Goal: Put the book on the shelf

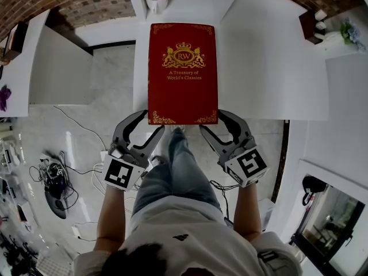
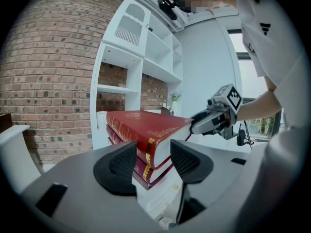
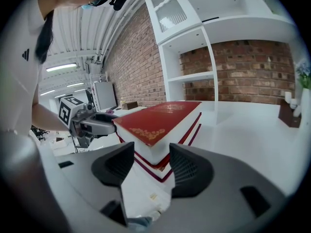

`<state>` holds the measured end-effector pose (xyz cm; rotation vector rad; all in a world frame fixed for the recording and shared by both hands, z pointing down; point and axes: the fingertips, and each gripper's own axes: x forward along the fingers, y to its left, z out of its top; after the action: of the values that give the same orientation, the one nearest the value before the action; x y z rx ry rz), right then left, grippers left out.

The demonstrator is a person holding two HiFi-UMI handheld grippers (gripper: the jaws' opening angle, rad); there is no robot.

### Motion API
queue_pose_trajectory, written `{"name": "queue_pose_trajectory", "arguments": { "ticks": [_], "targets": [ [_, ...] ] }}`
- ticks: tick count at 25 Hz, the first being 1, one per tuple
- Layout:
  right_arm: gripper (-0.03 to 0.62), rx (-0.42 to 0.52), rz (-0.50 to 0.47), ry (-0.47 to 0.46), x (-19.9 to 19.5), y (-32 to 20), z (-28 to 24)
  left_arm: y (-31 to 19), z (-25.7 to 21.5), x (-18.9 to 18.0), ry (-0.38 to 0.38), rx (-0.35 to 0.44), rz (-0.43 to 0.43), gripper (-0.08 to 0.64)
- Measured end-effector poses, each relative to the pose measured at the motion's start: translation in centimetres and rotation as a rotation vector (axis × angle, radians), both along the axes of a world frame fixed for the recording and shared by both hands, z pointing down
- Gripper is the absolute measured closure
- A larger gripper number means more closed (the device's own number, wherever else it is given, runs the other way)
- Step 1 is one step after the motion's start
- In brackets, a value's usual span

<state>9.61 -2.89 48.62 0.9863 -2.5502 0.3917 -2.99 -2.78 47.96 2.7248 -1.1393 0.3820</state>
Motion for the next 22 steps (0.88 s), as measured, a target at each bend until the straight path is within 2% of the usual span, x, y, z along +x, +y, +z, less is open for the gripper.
{"name": "queue_pose_trajectory", "arguments": {
  "ticks": [8, 22],
  "targets": [
    [0.373, 0.004, -0.015, -0.011, -0.58, -0.34, -0.03, -0.07, 0.09, 0.08, 0.008, -0.004, -0.008, 0.337],
    [0.373, 0.019, 0.021, -0.003, -0.59, -0.59, 0.09, -0.51, 0.30, 0.05, -0.004, 0.000, -0.038, 0.334]
  ]
}}
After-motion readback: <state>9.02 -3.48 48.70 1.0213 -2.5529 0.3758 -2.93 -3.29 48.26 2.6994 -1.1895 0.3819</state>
